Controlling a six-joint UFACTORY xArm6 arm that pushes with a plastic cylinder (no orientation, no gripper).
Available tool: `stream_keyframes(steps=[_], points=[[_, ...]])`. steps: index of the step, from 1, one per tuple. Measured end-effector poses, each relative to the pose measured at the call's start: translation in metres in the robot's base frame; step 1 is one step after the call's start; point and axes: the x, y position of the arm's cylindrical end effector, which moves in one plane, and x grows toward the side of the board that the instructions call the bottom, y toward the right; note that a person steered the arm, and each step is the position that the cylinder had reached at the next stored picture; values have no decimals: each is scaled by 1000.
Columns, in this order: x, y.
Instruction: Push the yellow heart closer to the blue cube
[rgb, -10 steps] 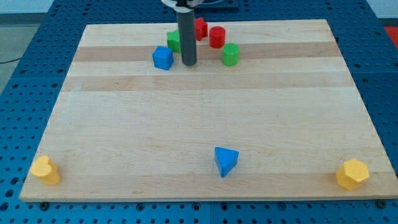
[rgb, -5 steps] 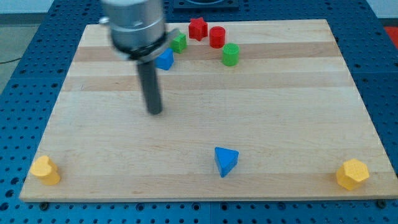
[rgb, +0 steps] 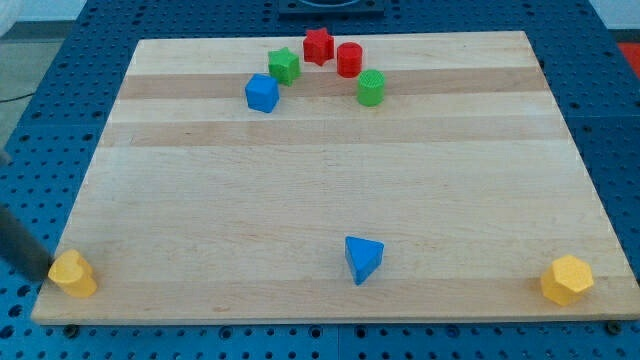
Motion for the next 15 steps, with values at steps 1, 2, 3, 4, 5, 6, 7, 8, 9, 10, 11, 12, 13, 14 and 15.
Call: stream_keyframes(steps=[1,2,3,4,5,6,7,8,9,10,11,12,13,14,15], points=[[21,6],[9,14],[0,38],[-17,56],[-40,57],[-64,57],[-85,73],[-102,104],[-102,145],[-111,167],[-128,147],[-96,133],[-105,110],[-134,110],[-155,113]])
